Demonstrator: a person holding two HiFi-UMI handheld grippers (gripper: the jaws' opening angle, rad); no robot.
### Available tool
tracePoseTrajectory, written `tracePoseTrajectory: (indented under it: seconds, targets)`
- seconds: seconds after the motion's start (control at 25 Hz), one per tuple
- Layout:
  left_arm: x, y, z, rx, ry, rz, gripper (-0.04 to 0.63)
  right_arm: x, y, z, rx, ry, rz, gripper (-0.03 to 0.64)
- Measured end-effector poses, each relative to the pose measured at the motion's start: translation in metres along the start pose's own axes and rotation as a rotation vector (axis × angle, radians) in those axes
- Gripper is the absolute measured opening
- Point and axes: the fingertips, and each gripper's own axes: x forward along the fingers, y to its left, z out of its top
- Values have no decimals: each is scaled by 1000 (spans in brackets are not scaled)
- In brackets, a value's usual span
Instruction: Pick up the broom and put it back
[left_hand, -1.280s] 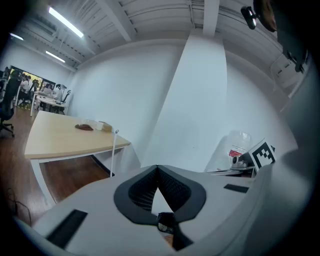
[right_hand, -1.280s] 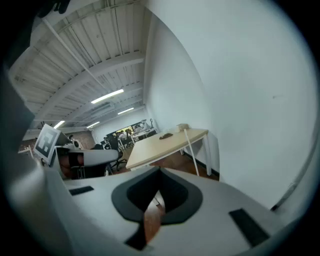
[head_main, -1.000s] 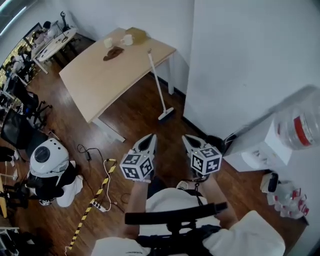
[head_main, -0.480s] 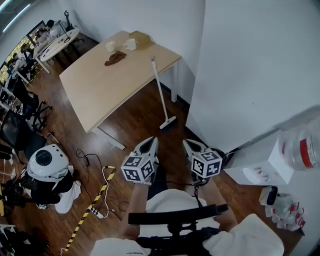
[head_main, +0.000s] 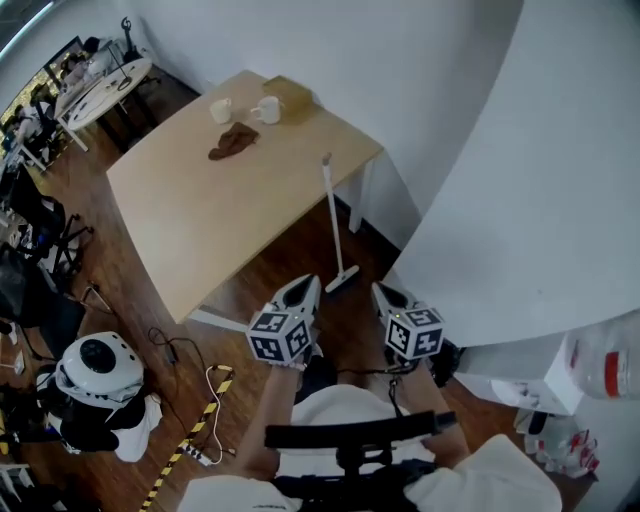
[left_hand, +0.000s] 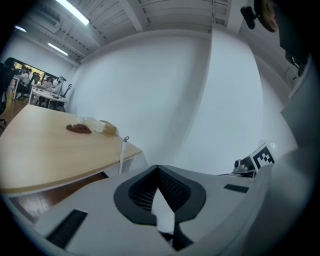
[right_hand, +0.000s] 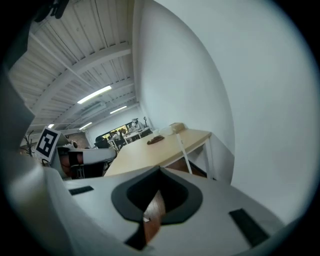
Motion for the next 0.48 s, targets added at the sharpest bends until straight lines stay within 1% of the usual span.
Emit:
tracePoseTrajectory:
  seconds: [0.12, 0.28, 0.36, 0.48]
  targets:
    - [22, 29, 27, 12, 5, -5, -11, 41, -4, 27, -4, -4, -17, 11]
    - [43, 62, 58, 35, 12, 17, -11, 83, -9, 58, -4, -16, -42, 11]
    - [53, 73, 70, 29, 11, 23, -11, 102, -12, 72, -11, -23, -51, 12]
    - [67, 82, 80, 15, 8, 33, -11, 130, -21, 89, -51, -20, -59, 24]
